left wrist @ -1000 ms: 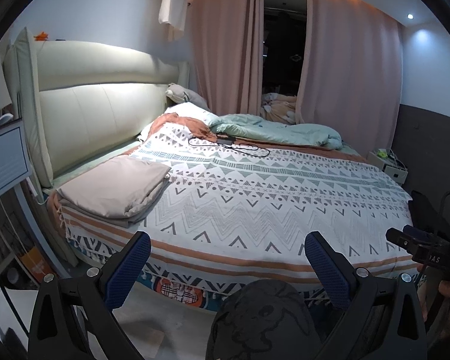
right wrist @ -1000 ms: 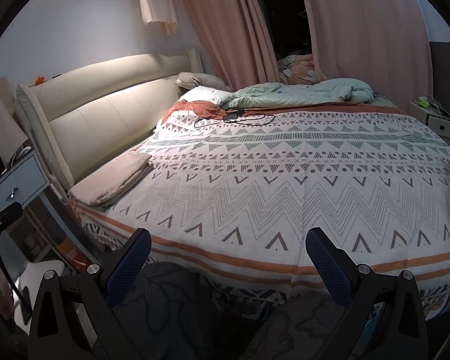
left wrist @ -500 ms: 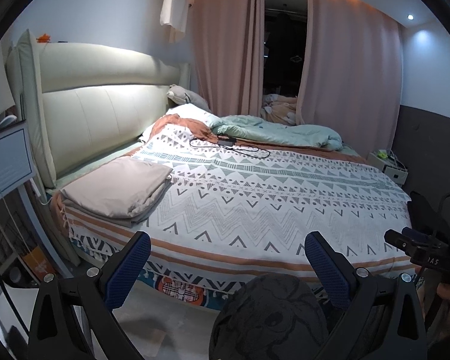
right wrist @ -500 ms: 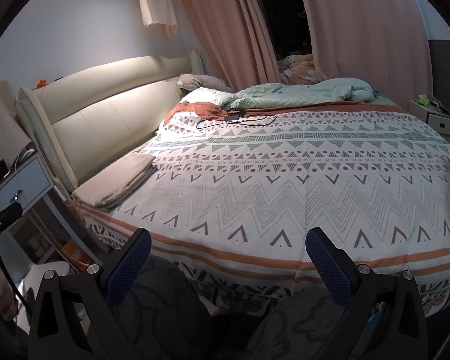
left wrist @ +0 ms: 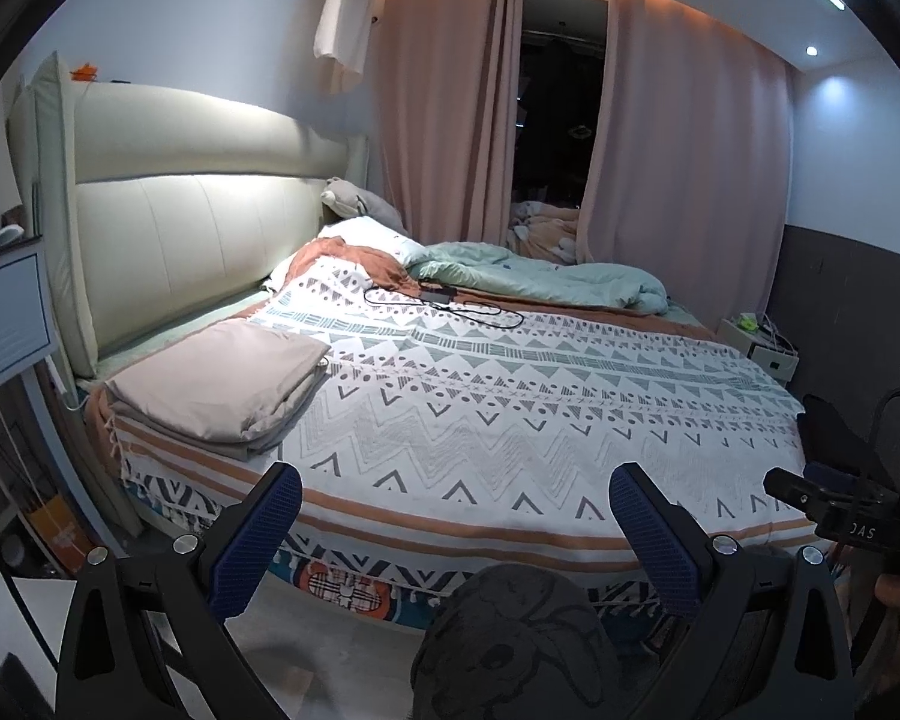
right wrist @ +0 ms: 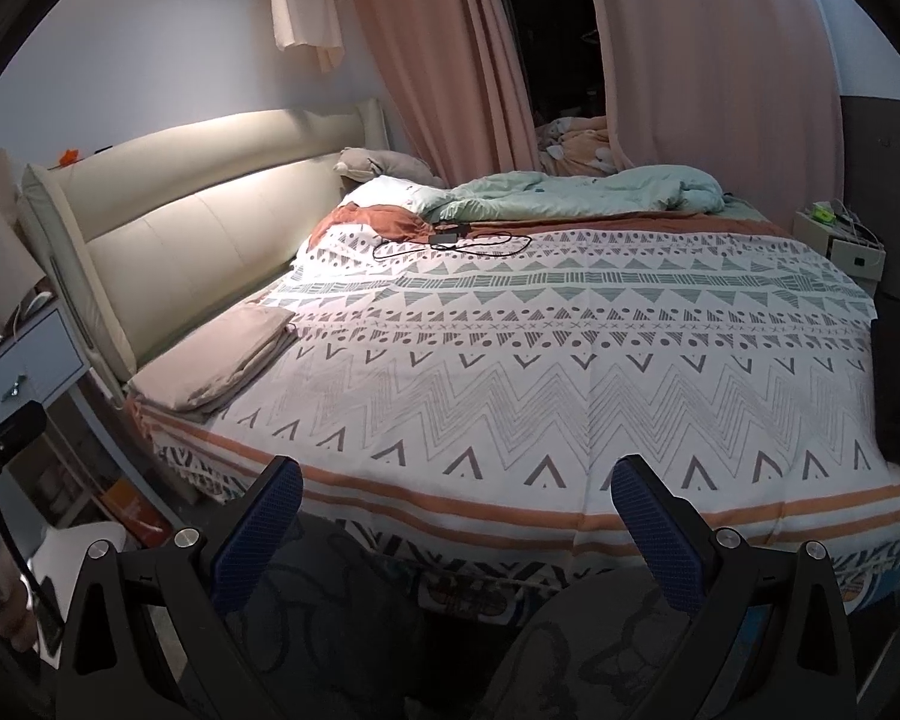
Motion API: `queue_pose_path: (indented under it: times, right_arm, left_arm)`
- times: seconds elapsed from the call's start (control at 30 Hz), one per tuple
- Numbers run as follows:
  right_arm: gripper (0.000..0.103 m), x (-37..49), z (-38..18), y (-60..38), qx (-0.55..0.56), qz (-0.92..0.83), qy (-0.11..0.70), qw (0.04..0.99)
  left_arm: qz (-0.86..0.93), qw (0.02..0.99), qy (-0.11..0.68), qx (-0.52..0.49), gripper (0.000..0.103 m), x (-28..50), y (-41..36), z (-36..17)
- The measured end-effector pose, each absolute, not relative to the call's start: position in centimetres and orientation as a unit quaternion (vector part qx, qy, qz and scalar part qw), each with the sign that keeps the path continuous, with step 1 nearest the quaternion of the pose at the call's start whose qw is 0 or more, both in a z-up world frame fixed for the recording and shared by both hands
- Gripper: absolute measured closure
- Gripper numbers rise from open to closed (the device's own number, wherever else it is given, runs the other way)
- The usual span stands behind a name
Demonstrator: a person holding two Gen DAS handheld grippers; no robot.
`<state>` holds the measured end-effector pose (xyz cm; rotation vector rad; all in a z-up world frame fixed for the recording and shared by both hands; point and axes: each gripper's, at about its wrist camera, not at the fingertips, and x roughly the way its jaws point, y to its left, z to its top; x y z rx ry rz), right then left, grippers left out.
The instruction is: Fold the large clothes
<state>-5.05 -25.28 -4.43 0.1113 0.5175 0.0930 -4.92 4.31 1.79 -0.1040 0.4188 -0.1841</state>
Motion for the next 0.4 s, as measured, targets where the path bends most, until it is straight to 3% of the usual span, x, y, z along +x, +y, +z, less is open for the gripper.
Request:
queue_pose_path:
  times: [0.4]
  right_arm:
    - [0.000,-3.7,-3.9,-23.9,0.058,0.059,0.254,0.964]
  left_arm:
    - [-0.066,0.977,0.197,-0.049,0.000,-5.3,5.9,2.4]
